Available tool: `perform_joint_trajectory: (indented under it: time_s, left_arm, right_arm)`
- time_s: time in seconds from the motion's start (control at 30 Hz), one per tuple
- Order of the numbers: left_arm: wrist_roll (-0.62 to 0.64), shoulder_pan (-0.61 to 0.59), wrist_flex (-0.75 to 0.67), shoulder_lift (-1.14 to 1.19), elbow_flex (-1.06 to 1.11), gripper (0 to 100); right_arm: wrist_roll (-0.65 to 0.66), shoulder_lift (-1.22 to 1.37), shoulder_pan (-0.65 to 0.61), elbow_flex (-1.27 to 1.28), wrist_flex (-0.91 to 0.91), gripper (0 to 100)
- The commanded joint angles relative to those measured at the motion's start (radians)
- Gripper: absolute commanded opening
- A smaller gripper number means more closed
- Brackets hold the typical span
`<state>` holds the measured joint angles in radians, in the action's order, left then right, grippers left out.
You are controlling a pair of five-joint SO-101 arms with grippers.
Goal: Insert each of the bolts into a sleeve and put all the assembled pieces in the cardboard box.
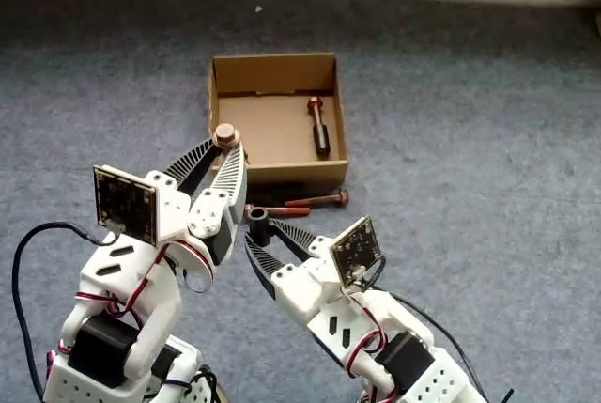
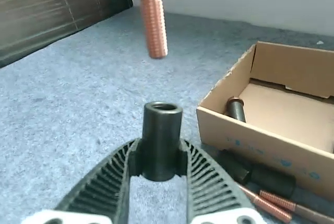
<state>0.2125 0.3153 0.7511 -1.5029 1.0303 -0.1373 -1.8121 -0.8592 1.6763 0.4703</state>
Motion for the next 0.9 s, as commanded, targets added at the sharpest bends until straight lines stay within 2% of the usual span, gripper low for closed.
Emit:
perform_joint_trajectory:
  time_s: [0.0, 0.2, 0.4, 0.53, 0.7, 0.87]
  left_arm:
    - [0.006, 0.077, -0.025, -0.042, -0.008, 1]
    - [-0.034, 0.142, -0.002, -0.091, -0.007, 1]
    - [-0.034, 0.147, 0.011, -0.097, 0.015, 1]
    - [-0.034, 0.142, 0.009, -0.097, 0.042, 1]
    - [-0.034, 0.145, 0.012, -0.099, 0.047, 1]
    - [-0.034, 0.145, 0.055, -0.099, 0.025, 1]
  right_arm:
    - [0.012, -0.024, -0.008, 0.143, -0.061, 0.8]
    - [0.012, -0.024, -0.010, 0.143, -0.081, 0.8]
    - [0.015, -0.024, -0.004, 0.143, -0.119, 0.8]
    - [0.114, -0.024, -0.004, 0.143, -0.139, 0.8]
    - [0.120, -0.024, -0.002, 0.143, -0.139, 0.8]
    - [0.118, -0.024, 0.067, 0.143, -0.176, 0.8]
